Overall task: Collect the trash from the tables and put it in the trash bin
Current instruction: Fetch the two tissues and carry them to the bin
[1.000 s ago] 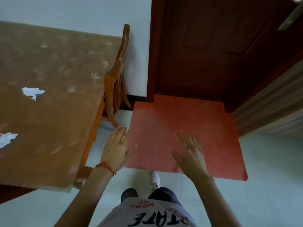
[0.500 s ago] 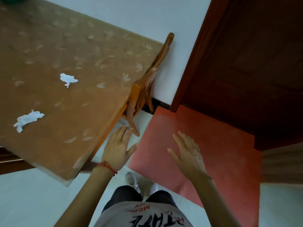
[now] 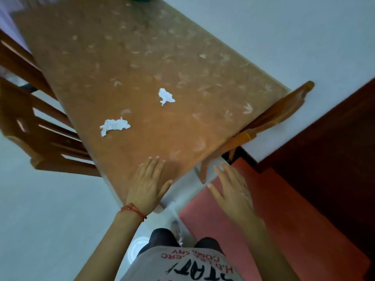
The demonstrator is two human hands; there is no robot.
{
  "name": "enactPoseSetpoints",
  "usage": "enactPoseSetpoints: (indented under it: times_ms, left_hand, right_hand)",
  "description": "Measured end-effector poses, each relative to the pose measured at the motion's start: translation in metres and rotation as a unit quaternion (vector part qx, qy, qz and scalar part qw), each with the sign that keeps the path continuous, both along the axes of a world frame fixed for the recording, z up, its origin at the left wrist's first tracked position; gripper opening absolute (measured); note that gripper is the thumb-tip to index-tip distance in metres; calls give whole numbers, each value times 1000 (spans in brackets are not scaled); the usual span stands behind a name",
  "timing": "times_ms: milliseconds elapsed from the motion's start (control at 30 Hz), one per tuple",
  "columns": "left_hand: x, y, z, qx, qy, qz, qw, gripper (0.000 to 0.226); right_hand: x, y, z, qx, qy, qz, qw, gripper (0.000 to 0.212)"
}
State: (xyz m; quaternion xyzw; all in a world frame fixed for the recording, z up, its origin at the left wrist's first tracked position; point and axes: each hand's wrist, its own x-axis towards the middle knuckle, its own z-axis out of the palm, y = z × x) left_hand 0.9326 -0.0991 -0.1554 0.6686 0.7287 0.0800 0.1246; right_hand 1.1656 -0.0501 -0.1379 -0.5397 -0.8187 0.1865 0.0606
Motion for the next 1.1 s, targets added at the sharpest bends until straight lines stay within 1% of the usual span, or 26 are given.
enactPoseSetpoints:
  times_ms: [67, 167, 333, 533, 667, 767, 933, 1033, 1100]
  left_hand:
    - [-16, -5, -2, 2, -4, 29, 1000, 70]
    - [-36, -10, -4, 2, -5, 66, 998, 72]
    - [-58, -11, -1, -5, -12, 114, 993, 66]
    - [-77, 1, -7, -14, -19, 167, 986, 68]
    - [-88, 21, -11, -16, -20, 204, 979, 70]
    - [-94, 42, -13, -22, -18, 236, 971, 73]
    - [-103, 80, -18, -14, -32, 288, 957, 75]
    - [-109, 101, -23, -14, -36, 306, 951, 75]
    - [-114, 114, -28, -1, -50, 334, 941, 76]
  right_hand:
    - [-19, 9, 2, 3, 10, 26, 1000, 68]
    - [-42, 23, 3, -6, 13, 57, 998, 58]
    - [-67, 42, -1, 2, 21, 84, 996, 63]
    - [-92, 77, -4, 15, 21, 122, 992, 53]
    - [-111, 113, -8, 13, 13, 146, 989, 51]
    - [-126, 146, -10, 10, 15, 177, 984, 57]
    - [-144, 202, -7, 25, 45, 211, 976, 55]
    - [-149, 231, -10, 2, 49, 220, 974, 58]
    - [-154, 248, -15, -11, 48, 224, 973, 61]
